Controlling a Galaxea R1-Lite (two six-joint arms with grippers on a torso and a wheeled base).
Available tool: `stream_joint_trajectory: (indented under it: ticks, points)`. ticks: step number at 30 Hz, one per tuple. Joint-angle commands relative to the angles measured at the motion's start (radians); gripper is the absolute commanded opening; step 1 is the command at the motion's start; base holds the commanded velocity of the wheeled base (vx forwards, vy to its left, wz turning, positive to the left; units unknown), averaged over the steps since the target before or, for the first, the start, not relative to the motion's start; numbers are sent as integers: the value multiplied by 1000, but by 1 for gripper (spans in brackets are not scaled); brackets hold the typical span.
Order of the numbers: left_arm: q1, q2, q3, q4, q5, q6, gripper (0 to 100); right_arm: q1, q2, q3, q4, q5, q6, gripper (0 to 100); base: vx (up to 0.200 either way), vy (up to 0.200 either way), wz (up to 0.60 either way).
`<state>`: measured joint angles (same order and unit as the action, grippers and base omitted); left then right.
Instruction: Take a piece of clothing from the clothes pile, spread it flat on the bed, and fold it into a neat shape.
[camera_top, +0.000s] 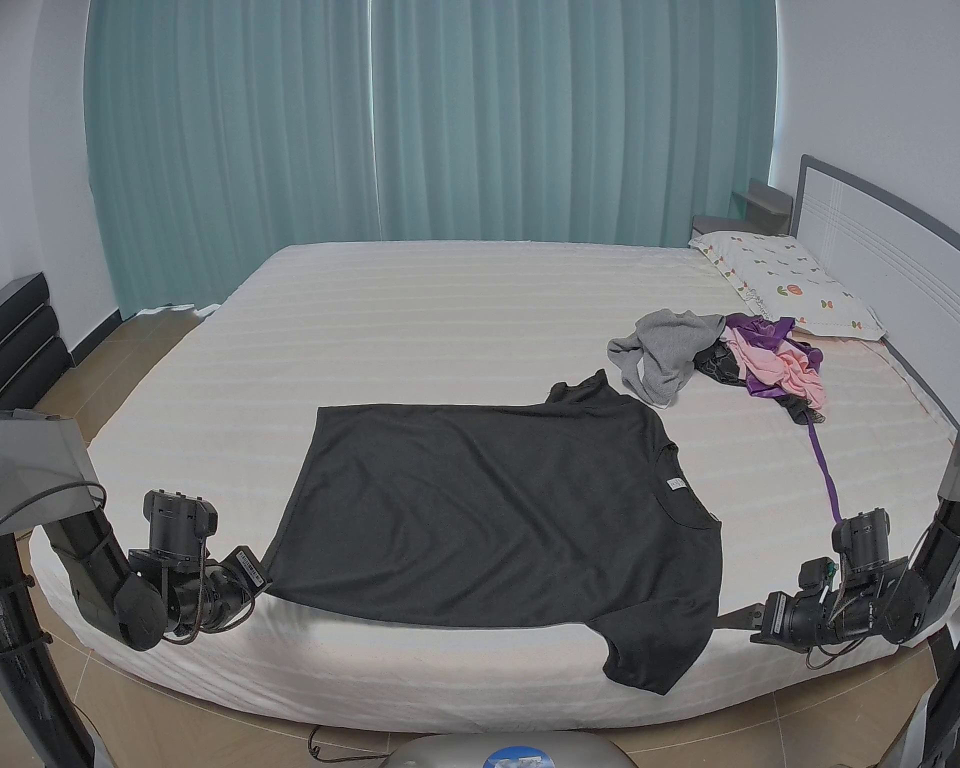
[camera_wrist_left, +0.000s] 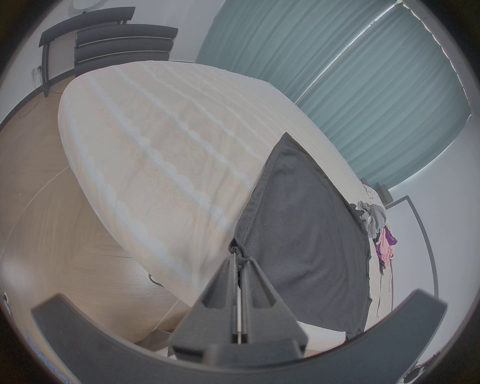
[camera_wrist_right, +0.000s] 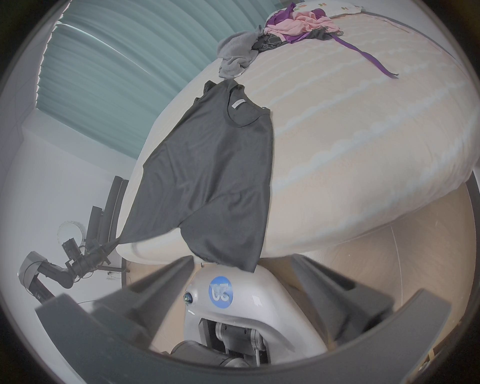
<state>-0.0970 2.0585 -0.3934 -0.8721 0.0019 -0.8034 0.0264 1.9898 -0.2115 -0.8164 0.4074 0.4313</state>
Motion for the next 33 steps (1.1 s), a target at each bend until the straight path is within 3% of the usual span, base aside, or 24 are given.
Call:
stream_joint_trajectory:
  ticks: [1,13,27,28,33]
  points:
    - [-4,8,1,1,0,0,0,-5,118,-75,-6,4,-3,100,0,0,0]
    - [-3,8,1,1,1,0,0,14,211,-193,-46,4,32,100,0,0,0]
    - [-1,12,1,2,1,3,0,29,313,-276,-150,-45,61,100,0,0,0]
    - [-1,14,1,2,1,4,0,35,320,-276,-158,-52,58,0,0,0,0]
    - [0,14,7,2,1,6,0,38,323,-256,-181,-76,53,0,0,0,0]
